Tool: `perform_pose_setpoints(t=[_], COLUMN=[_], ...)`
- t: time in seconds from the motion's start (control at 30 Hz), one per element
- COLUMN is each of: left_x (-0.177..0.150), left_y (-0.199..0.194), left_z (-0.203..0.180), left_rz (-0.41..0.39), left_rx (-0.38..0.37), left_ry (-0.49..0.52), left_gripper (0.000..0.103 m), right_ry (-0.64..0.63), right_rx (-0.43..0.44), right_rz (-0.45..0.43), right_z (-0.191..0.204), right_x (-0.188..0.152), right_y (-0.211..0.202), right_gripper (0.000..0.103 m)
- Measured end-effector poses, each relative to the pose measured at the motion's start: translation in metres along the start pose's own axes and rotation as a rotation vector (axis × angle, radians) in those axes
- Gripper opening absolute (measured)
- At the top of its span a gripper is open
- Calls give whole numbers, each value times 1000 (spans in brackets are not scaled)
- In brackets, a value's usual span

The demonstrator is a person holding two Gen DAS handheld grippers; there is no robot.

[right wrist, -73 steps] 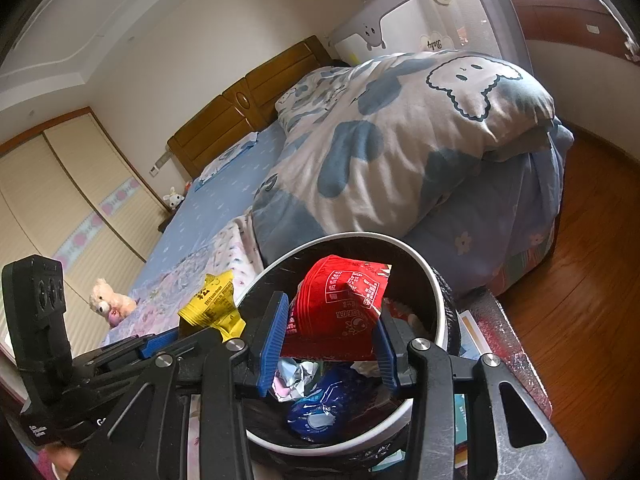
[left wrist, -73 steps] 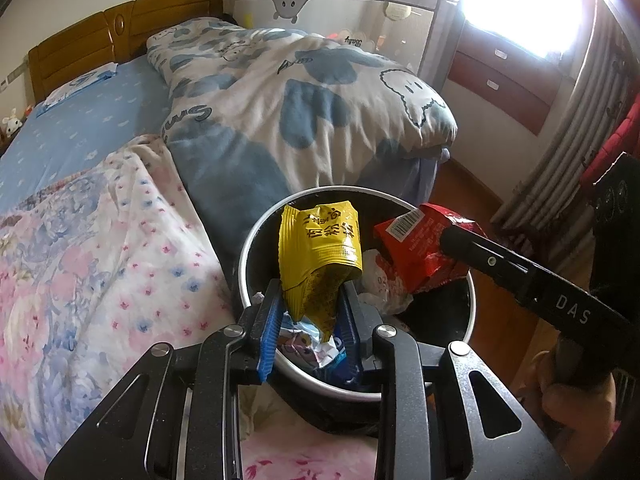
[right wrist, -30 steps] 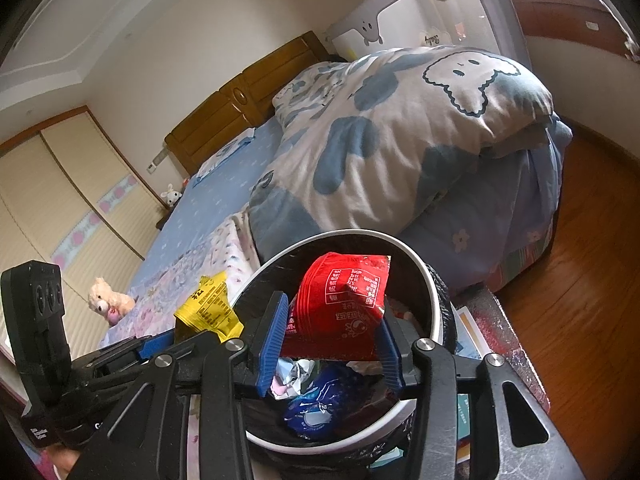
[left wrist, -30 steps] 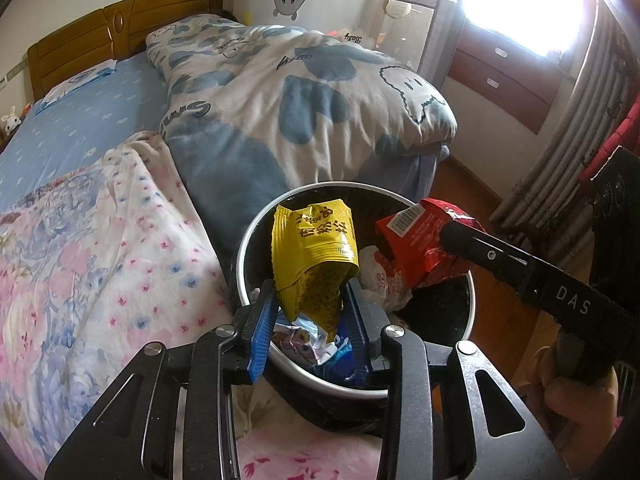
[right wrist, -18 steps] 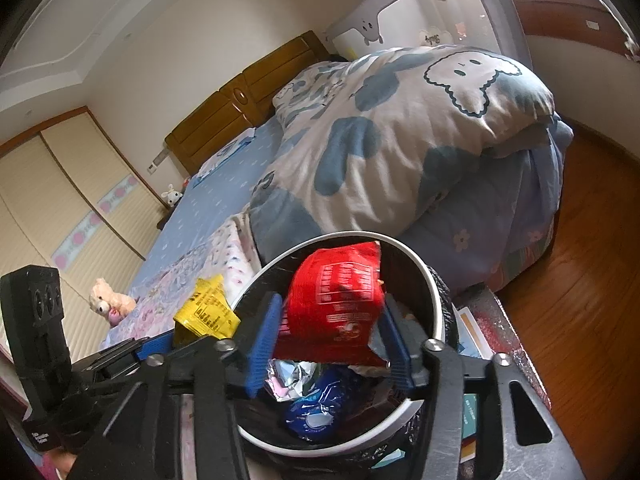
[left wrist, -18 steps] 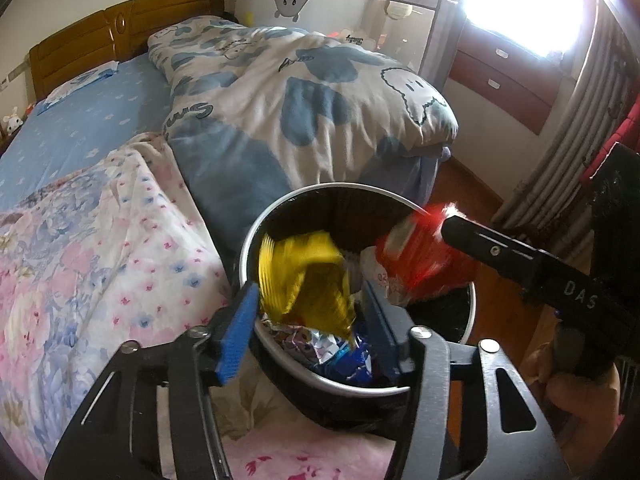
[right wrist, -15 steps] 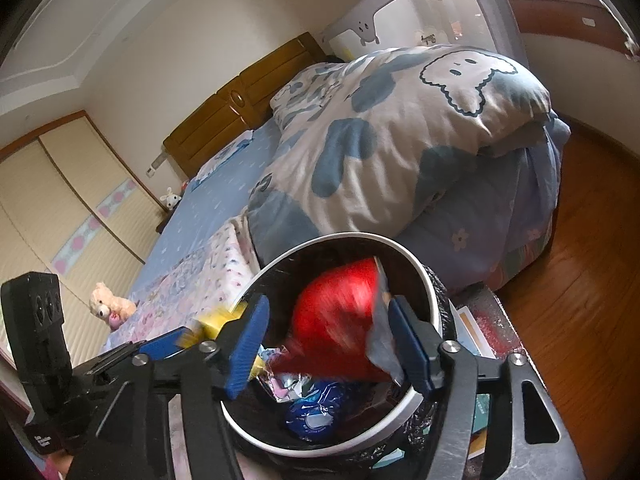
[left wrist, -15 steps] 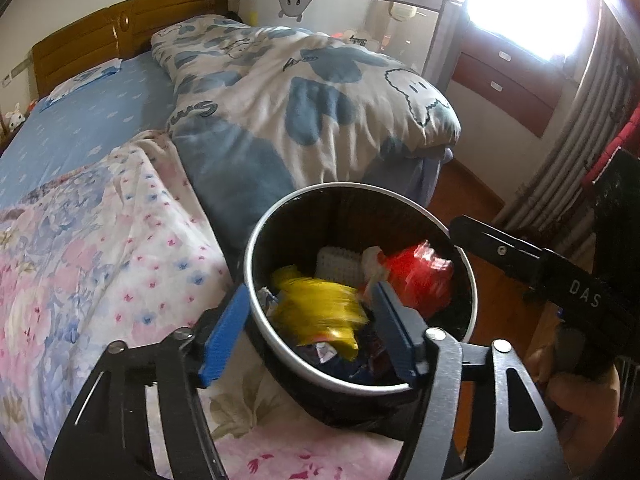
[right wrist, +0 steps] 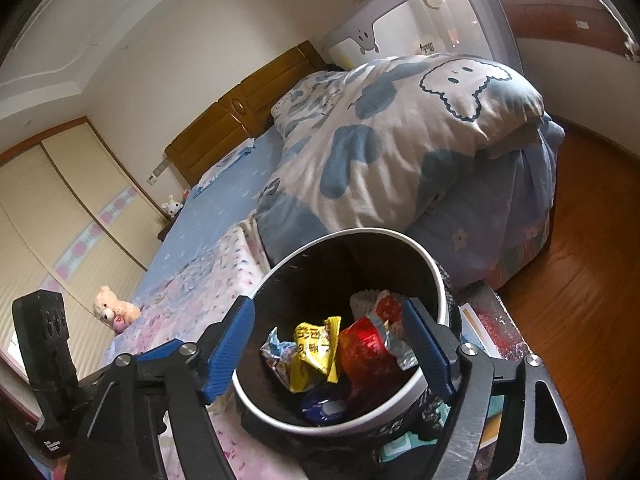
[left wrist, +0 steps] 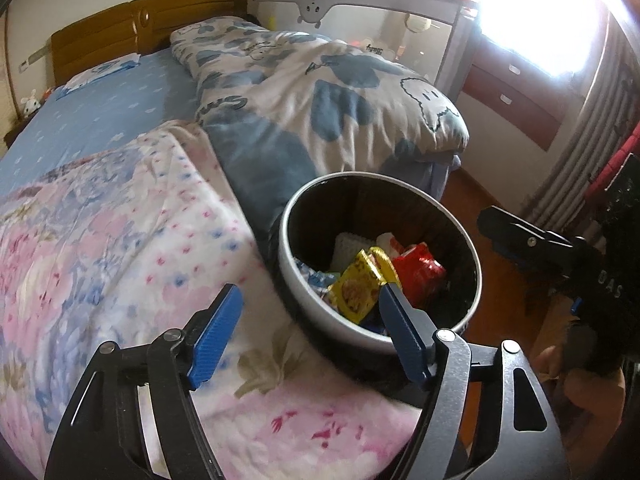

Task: Collect trash

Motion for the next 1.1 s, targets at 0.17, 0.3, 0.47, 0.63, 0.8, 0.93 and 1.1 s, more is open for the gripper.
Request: perform_pose_setpoints(t=[0.17,0.3,0.47,0.63,0.8,0.93,1.1], left_x=[-12,-24,-43,-55,-57,-54,-57], left_y=[-16,-35,-67,-106,-148,-183,-214], left_z=[10,18,30,49,65,74,89], left_rz=[-19,-52,-109,-183,-282,-381,-487], left_rx=[10,20,49,100,177,254,367], left_ry=[-30,-50,-60,-78,-71,-59,-60], left_gripper=[74,74,75,81,88,100,103], right_ry=[-6,-21,-66,-144,-222,-296,-405], right_rx=[7,16,31,44,54,58,-2], right_rz=[-10,-24,-64,-110,-164,-229,-414], right_z=[10,22,45,76,105,132,153], right_x=[-10,-20,-32,-45,-56,-53,-47], right_y=[-11,-22,-39,-54,-66,-81,-111], right_gripper=[84,87,92,98,100,102,103])
Point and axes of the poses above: each gripper's, at about its wrist camera, not at the fingertips, and y roughly the way its jaws point, z to its left, x to its top, the point moved 10 cm from there along y, roughly the way its jaws point, and after that the axes turned 9 degrees about -x, right-handed, at the moved point
